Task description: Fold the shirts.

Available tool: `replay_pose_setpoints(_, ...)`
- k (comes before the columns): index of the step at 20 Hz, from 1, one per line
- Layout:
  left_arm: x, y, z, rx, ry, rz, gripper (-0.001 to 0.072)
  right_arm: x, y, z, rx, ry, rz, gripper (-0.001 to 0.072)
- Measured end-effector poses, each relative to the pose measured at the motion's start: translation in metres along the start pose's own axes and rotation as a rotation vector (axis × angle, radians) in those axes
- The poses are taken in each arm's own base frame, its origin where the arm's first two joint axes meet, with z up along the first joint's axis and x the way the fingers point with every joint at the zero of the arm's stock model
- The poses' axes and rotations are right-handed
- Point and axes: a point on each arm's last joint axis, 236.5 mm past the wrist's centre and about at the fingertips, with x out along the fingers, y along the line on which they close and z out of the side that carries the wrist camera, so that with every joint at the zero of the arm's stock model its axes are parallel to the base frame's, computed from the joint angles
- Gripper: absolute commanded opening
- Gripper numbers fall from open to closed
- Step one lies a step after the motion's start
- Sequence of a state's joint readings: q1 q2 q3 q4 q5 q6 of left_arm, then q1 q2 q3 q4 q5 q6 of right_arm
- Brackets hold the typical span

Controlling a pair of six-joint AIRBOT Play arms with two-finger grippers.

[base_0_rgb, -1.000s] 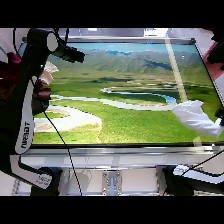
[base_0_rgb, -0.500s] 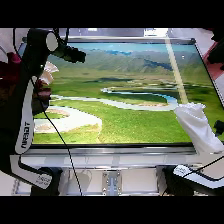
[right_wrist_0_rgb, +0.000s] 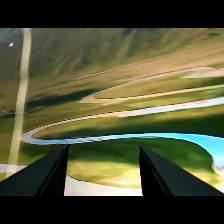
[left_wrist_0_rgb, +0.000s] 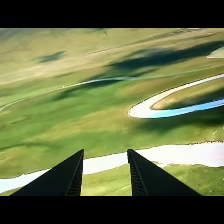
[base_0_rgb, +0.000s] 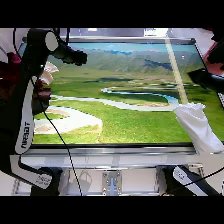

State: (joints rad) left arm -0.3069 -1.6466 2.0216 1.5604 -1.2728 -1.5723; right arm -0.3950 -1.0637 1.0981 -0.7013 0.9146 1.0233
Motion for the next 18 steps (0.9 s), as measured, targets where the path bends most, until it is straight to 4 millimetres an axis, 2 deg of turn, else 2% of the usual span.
replay_pose_setpoints(2, 0.000, -0.001, -0.007, -0.005, 0.030, -0.004, 0.0335, 0.044, 0.038, -0.033, -0.056, 0.065, 0.082, 0.0513)
replay_pose_setpoints(4, 0.000, -0.002, -0.013, -0.009, 0.055, -0.007, 0.0335, 0.083, 0.066, -0.072, -0.093, 0.140, 0.131, 0.0513)
replay_pose_setpoints(6, -0.001, -0.002, -0.020, -0.012, 0.083, -0.009, 0.0335, 0.113, 0.089, -0.114, -0.118, 0.225, 0.171, 0.0513)
replay_pose_setpoints(8, -0.002, -0.002, -0.025, -0.013, 0.105, -0.009, 0.0335, 0.132, 0.108, -0.147, -0.140, 0.288, 0.201, 0.0513)
replay_pose_setpoints(12, -0.002, -0.002, -0.030, -0.014, 0.128, -0.010, 0.0335, 0.146, 0.130, -0.180, -0.165, 0.346, 0.232, 0.0514)
replay_pose_setpoints(15, -0.002, -0.002, -0.032, -0.014, 0.134, -0.011, 0.0335, 0.143, 0.141, -0.197, -0.123, 0.406, 0.262, 0.0514)
replay_pose_setpoints(18, -0.002, -0.002, -0.032, -0.014, 0.136, -0.011, 0.0335, 0.139, 0.153, -0.205, -0.015, 0.451, 0.287, 0.0514)
